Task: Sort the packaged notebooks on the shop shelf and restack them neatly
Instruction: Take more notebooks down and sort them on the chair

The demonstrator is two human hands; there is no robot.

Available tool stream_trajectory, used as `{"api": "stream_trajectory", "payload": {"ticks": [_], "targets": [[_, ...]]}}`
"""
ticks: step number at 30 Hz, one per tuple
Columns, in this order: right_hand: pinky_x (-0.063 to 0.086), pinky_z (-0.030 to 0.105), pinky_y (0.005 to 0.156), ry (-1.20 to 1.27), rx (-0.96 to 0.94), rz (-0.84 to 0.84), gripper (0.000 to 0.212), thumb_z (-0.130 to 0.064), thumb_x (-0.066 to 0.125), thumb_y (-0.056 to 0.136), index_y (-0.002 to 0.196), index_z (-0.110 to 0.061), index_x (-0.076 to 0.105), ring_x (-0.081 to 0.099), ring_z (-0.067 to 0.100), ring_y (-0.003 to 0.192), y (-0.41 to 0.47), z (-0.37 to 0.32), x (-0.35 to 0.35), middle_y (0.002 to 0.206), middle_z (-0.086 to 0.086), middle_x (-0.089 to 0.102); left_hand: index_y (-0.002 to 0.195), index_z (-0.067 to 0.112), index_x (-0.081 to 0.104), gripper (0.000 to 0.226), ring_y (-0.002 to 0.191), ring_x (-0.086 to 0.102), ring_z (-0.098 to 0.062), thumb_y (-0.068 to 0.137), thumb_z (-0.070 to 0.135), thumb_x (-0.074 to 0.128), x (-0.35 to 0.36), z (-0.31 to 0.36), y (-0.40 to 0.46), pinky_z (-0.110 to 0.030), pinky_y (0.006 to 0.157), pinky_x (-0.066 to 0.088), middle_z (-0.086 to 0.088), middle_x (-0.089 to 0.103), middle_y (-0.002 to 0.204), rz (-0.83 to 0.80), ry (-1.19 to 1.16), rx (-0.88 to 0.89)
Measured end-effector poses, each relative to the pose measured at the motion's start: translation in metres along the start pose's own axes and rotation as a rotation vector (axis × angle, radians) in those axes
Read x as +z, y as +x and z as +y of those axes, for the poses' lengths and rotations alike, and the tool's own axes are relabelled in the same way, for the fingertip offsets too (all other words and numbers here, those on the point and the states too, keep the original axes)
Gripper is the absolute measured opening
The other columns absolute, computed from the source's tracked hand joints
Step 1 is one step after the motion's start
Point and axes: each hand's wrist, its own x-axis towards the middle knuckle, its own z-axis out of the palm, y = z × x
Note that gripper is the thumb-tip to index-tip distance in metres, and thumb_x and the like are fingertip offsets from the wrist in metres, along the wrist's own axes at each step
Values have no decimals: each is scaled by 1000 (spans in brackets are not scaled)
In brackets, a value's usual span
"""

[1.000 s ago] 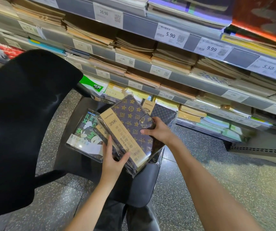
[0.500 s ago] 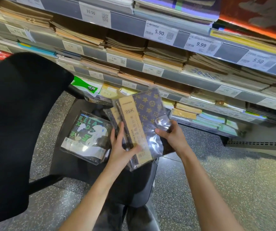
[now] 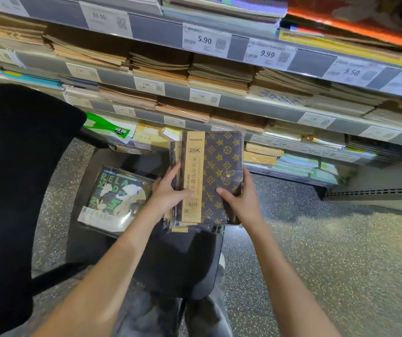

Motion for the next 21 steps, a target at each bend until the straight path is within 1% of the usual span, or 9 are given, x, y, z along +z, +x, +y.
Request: {"api": "stream_trajectory", "payload": {"ticks": [2,4,7,9,11,15,17,19,21], "targets": [[49,33,92,15,9,-24,76,-18,74,78,138,-30,30,56,9,111,2,-3,0,118,-13,55,145,38,22,80,134,31,-16,84,13,66,3,0,-6,-41,106,30,8,33,147,3,-84,-8],[49,35,93,24,36,-44,79,-16,74,78,140,-29,27,56,11,111,3,-5,3,120,-11,55,146,36,19,80,122,38,-8,86,10,64,5,-2,-9,-35,97,36,8,40,141,6,-157,-10],[50,47,93,-28,30,-53,81,-25,77,72,137,-35,29,58,14,112,1,-4,13,125,-6,57,147,37,12,86,124,42,-13,85,10,65,8,-8,-9,-40,99,38,6,43,141,30,-176,-18],[50,48,93,-49,18,-35,84,-39,75,63,134,-38,32,57,14,113,2,1,20,127,-5,54,148,36,8,90,123,42,-13,84,8,65,9,-11,-10,-39,98,38,5,42,142,37,-170,-19],[48,48,95,-34,15,-22,84,-45,73,60,133,-38,33,55,14,116,2,5,24,128,-5,52,148,34,7,91,117,42,-7,84,5,64,10,-12,-12,-36,95,37,5,40,143,34,-160,12],[49,47,95,83,58,-43,86,-27,78,72,139,-40,26,52,17,120,2,7,20,135,-4,46,146,35,11,87,113,38,-3,84,6,64,6,-15,-9,-33,95,36,7,39,141,28,-146,37],[51,47,92,171,80,-92,85,-19,75,77,140,-40,23,55,18,116,1,9,19,132,-5,48,144,39,10,87,113,40,-4,84,6,64,4,-18,-9,-33,95,36,7,39,141,10,-167,31],[52,47,91,207,86,-120,85,-17,73,79,141,-41,21,57,18,114,0,10,18,129,-6,50,144,44,5,92,114,42,-5,84,9,65,3,-22,-9,-38,99,37,8,40,142,-31,-158,23],[53,43,89,234,94,-133,84,-16,71,81,142,-40,18,57,17,113,0,11,18,131,-3,50,143,48,-1,97,115,43,-5,84,11,66,3,-24,-9,-42,102,37,9,41,142,-59,-122,14]]}}
